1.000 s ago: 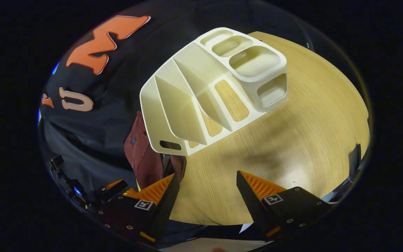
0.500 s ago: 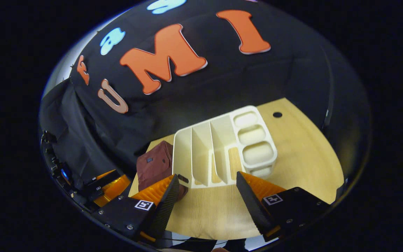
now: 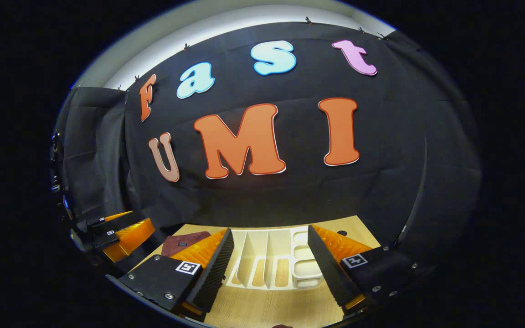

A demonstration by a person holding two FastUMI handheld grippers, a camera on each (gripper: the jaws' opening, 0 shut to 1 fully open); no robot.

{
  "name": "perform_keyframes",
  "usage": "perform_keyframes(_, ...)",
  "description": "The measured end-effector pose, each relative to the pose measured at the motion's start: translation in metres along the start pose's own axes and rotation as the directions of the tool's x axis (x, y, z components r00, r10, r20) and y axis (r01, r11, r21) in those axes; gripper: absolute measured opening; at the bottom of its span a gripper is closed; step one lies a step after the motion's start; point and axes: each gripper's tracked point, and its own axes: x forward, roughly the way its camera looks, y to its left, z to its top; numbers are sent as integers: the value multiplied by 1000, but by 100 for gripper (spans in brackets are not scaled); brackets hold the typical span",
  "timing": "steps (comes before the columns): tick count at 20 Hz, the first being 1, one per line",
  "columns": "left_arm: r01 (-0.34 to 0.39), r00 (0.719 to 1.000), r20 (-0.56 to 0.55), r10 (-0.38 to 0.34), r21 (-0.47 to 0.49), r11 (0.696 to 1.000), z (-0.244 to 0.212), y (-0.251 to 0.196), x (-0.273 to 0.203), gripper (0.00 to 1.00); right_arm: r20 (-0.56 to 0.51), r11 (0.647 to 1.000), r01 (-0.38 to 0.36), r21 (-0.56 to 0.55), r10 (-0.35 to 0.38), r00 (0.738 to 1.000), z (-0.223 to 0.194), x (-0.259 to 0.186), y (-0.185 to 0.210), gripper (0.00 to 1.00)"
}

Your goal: Open the schoolbag, grab two books from the bookshelf and put them into the schoolbag.

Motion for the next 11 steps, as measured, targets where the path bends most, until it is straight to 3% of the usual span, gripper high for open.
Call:
perform_keyframes(6, 19, 998, 65, -20, 14, 1000, 12, 9, 6, 95, 30, 998, 54, -10, -54, 998, -1, 1, 6, 97)
perform_keyframes(8, 18, 997, 73, -20, 31, 999, 17, 20, 6, 99, 27, 998, 59, 12, -60, 998, -3, 2, 11, 97)
perform_keyframes(11, 37, 996, 80, -40, 40, 999, 18, 28, 4, 95, 31, 996, 81, 35, -82, 996, -7, 3, 14, 97)
